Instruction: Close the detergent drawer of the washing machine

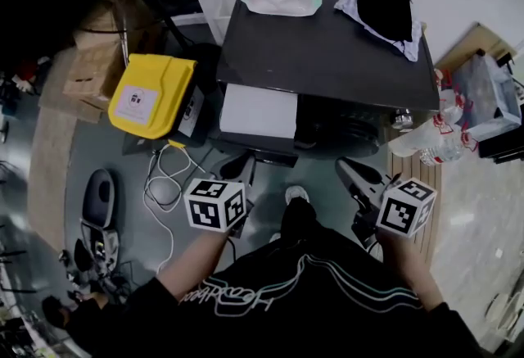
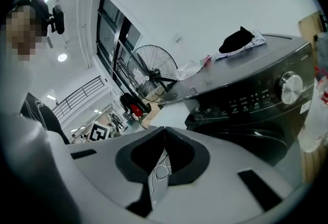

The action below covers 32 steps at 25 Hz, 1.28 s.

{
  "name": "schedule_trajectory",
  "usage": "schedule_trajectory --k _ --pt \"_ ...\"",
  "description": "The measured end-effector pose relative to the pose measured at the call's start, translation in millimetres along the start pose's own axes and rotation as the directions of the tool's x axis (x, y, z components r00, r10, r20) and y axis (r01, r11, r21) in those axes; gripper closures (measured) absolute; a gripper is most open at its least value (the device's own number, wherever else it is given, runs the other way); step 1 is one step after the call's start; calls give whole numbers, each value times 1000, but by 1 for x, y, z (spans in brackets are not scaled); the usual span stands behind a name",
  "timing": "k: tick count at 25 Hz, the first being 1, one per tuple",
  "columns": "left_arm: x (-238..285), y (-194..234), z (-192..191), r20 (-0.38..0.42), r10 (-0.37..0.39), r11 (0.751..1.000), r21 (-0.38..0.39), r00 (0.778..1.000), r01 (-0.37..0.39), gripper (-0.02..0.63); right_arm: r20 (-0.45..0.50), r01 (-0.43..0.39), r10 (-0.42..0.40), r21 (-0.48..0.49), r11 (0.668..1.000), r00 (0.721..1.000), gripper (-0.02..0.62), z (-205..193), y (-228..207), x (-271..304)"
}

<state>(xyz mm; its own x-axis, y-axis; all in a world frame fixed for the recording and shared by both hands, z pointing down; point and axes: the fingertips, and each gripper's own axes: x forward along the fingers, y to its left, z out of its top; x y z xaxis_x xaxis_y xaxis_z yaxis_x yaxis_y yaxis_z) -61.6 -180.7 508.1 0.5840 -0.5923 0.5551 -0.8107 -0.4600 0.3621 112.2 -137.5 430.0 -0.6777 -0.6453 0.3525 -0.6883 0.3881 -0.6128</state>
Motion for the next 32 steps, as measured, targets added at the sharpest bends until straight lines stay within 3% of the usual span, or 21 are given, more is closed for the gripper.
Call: schedule_trajectory --k 32 --pt "46 17 46 24 72 997 -24 997 -71 583 -31 -35 34 -20 999 999 568 48 -33 24"
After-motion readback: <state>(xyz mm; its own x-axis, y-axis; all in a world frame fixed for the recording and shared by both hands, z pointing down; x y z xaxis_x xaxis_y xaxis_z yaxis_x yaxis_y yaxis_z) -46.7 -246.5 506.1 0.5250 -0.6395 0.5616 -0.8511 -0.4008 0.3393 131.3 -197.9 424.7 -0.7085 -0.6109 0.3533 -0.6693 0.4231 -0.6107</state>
